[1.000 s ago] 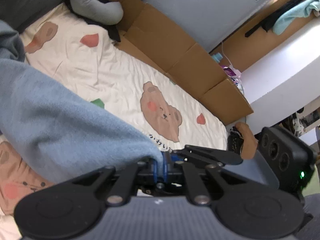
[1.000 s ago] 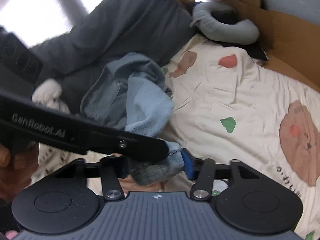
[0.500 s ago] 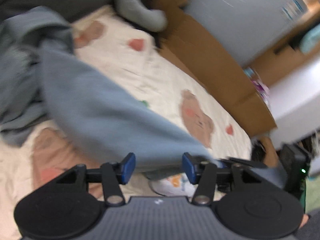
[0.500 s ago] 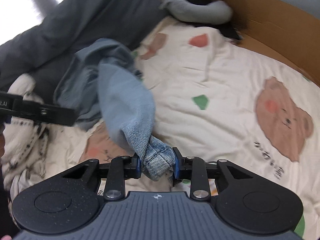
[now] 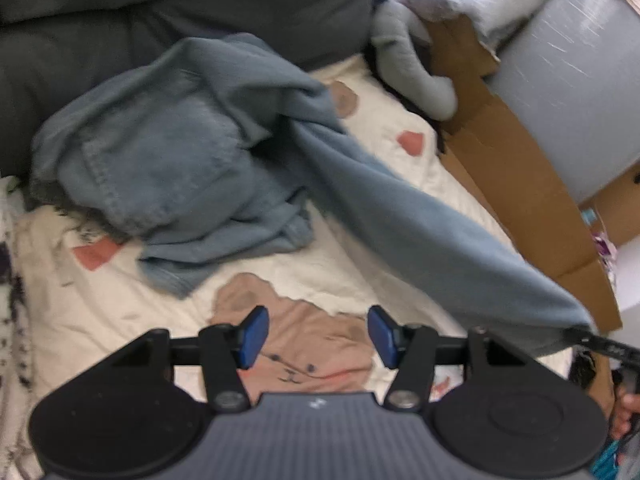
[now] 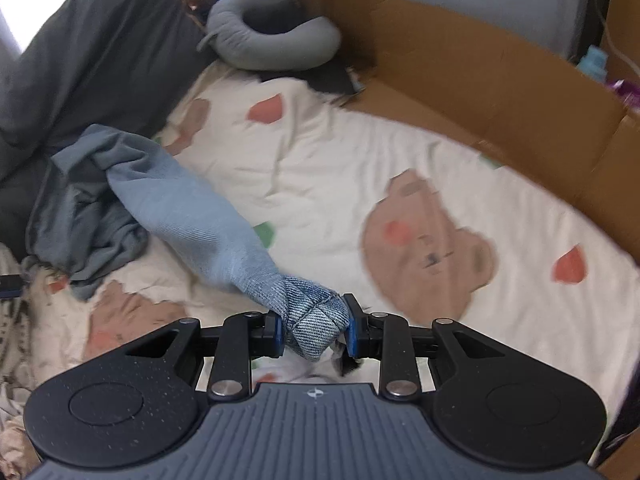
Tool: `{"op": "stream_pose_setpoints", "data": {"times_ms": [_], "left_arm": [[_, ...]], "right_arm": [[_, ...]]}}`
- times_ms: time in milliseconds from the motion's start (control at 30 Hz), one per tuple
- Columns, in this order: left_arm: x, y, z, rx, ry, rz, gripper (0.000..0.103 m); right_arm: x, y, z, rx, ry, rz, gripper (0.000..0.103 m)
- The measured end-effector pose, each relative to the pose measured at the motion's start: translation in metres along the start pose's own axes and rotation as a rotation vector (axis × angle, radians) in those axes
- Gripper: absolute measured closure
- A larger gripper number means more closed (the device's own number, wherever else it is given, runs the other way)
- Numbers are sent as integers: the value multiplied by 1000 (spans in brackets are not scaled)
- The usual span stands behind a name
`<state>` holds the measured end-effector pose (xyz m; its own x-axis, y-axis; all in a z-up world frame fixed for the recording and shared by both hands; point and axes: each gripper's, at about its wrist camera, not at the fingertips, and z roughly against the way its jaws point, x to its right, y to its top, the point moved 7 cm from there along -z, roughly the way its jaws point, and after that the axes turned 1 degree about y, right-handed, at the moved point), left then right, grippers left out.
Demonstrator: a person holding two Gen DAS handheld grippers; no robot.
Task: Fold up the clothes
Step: 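Lift and stretch the denim leg out with the right gripper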
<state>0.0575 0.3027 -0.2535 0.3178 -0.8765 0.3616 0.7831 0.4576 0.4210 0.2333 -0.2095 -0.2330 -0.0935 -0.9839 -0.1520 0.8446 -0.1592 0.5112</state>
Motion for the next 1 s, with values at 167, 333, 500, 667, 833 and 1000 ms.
{"op": "stream_pose_setpoints", "data": {"times_ms": [167,333,500,667,833,1000], "left_arm": [[-20,10,3,17,37,25,44],[-33,22,5,37,73,32,41],[-47,39,6,61,112,43,38],[-65,61,8,84,151,59,37],[-80,77,9,104,183,67,34],[-89,85,8,111,203,69,34]], "right_arm": [[34,26,9,8,-72,21,75],[68,46,12,27,-131,5,76],[103,65,15,54,-198,-19,76],[138,81,17,75,-265,-46,77],[182,74,11,47,-317,-96,85],[214,59,7,26,-356,-167,86]]}}
